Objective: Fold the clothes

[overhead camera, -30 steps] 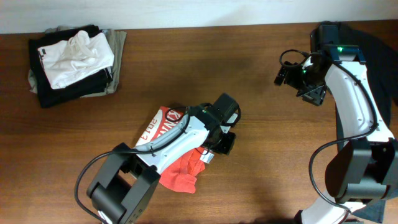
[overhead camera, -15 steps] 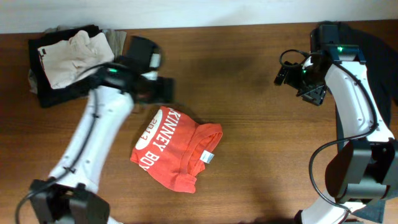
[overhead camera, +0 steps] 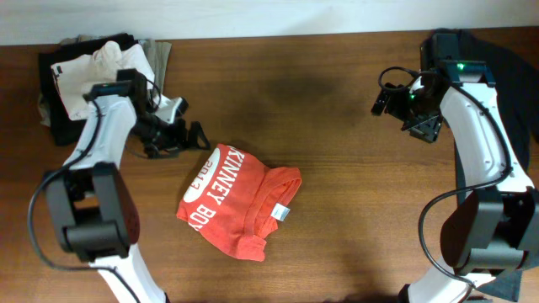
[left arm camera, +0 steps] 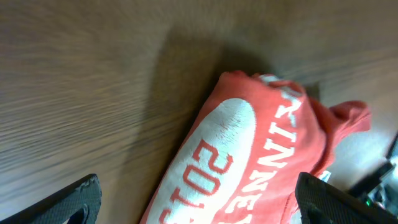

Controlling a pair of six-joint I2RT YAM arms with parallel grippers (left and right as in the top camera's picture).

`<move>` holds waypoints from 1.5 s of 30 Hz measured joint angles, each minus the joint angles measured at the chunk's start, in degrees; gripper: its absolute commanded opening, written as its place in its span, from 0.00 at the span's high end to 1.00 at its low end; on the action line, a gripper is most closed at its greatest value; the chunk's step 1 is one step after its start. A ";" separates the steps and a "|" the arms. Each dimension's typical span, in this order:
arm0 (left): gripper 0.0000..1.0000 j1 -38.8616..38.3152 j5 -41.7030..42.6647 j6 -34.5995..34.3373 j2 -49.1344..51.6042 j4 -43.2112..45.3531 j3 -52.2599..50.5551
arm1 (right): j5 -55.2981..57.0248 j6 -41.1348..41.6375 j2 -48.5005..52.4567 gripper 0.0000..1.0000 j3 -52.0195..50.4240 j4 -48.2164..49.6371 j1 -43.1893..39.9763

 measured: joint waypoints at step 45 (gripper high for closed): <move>0.99 -8.50 -14.62 -10.99 8.96 -1.62 23.23 | 0.00 0.04 -0.02 0.01 0.00 0.04 0.00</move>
